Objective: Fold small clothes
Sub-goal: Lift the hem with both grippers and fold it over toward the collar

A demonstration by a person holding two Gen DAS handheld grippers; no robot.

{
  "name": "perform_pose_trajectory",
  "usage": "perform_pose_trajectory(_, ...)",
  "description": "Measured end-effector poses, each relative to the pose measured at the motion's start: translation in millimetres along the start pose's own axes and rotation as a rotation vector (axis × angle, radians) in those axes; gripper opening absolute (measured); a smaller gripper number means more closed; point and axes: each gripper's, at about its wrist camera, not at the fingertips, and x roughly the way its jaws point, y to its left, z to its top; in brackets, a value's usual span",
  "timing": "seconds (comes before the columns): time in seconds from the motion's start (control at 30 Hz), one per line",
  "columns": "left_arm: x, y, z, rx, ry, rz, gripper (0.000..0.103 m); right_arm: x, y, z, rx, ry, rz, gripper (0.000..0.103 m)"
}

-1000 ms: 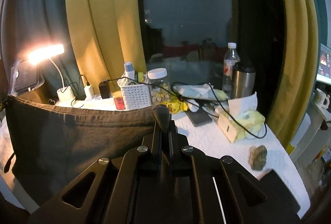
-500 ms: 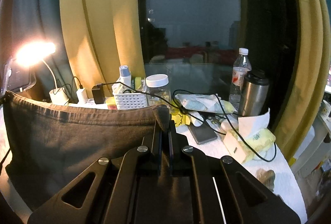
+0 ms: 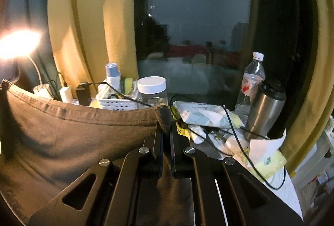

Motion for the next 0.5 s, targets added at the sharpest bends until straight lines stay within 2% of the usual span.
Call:
perform_pose_trajectory(0.33,50.6,1.2,-8.9,0.010,0.048,0.009,0.004,61.4,-5.2,-22.3,-0.017,0.067,-0.024,0.006)
perform_pose_trajectory(0.5,83.3,8.3,-25.5,-0.047,0.108,-0.015,0.005,87.3,-4.3,-33.7,-0.021,0.109,-0.038,0.006)
